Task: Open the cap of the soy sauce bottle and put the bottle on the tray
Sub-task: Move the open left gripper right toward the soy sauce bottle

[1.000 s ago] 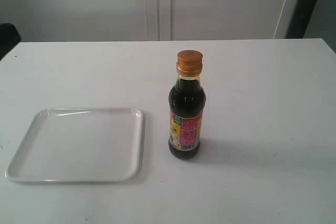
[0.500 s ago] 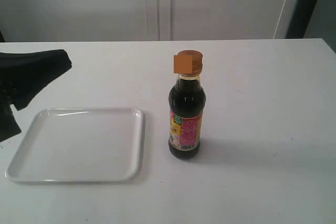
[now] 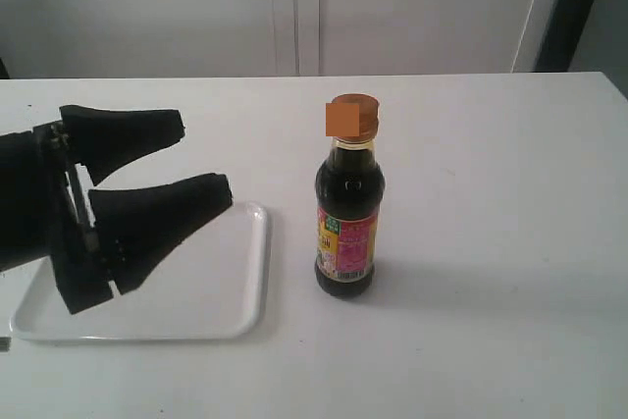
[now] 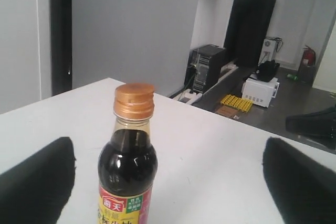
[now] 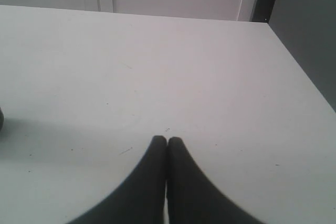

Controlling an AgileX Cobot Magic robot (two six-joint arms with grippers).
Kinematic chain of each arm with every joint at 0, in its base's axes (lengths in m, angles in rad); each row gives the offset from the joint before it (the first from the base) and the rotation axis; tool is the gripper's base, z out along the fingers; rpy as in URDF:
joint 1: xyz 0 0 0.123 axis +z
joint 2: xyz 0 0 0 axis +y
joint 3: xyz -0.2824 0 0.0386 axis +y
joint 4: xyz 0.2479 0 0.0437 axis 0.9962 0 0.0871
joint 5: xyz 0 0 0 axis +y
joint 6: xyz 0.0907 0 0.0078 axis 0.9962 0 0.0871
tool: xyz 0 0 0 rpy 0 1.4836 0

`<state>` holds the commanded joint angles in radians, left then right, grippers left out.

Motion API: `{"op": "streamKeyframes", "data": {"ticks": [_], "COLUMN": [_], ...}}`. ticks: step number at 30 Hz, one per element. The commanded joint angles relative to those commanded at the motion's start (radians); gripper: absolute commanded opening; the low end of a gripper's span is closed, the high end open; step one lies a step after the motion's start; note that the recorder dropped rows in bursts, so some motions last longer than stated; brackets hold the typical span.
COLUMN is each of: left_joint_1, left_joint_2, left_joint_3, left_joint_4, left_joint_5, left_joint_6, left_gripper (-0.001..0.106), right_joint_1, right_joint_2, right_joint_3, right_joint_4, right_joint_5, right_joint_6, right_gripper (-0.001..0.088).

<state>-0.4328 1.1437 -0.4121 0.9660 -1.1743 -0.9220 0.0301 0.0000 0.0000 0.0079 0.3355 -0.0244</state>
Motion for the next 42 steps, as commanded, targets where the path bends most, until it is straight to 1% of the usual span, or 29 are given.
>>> {"op": "streamKeyframes", "data": {"ticks": [3,5,6,8,13,16,19,24,33,36,42], "left_joint_1": [-0.034,-0.065,-0.082,-0.099,-0.099,-0.099,-0.099,-0.099,-0.099,-0.111,-0.159], "left_joint_2": [0.040,0.078,0.113,0.170,0.284,0.362,0.414,0.466,0.558,0.587,0.644], "left_joint_3": [-0.033,-0.062,-0.092,-0.137,-0.211,-0.252,-0.276,-0.305,-0.370,-0.391,-0.445], "left_joint_4": [0.051,0.053,0.053,0.059,0.060,0.060,0.054,0.048,0.050,0.048,0.022], "left_joint_5": [0.002,0.002,0.017,0.024,0.017,-0.044,-0.047,-0.047,-0.047,-0.047,-0.047], "left_joint_6": [0.011,0.016,0.033,0.053,0.089,0.089,0.089,0.124,0.134,0.134,0.140], "left_gripper": [0.105,0.105,0.105,0.105,0.105,0.105,0.105,0.105,0.105,0.105,0.105], "right_joint_1": [0.000,0.000,0.000,0.000,0.000,0.000,0.000,0.000,0.000,0.000,0.000], "right_joint_2": [0.000,0.000,0.000,0.000,0.000,0.000,0.000,0.000,0.000,0.000,0.000], "right_joint_3": [0.000,0.000,0.000,0.000,0.000,0.000,0.000,0.000,0.000,0.000,0.000], "right_joint_4": [0.000,0.000,0.000,0.000,0.000,0.000,0.000,0.000,0.000,0.000,0.000], "right_joint_5": [0.000,0.000,0.000,0.000,0.000,0.000,0.000,0.000,0.000,0.000,0.000], "right_joint_6": [0.000,0.000,0.000,0.000,0.000,0.000,0.000,0.000,0.000,0.000,0.000], "right_gripper": [0.0000,0.0000,0.0000,0.0000,0.0000,0.0000,0.0000,0.0000,0.0000,0.0000,0.0000]}}
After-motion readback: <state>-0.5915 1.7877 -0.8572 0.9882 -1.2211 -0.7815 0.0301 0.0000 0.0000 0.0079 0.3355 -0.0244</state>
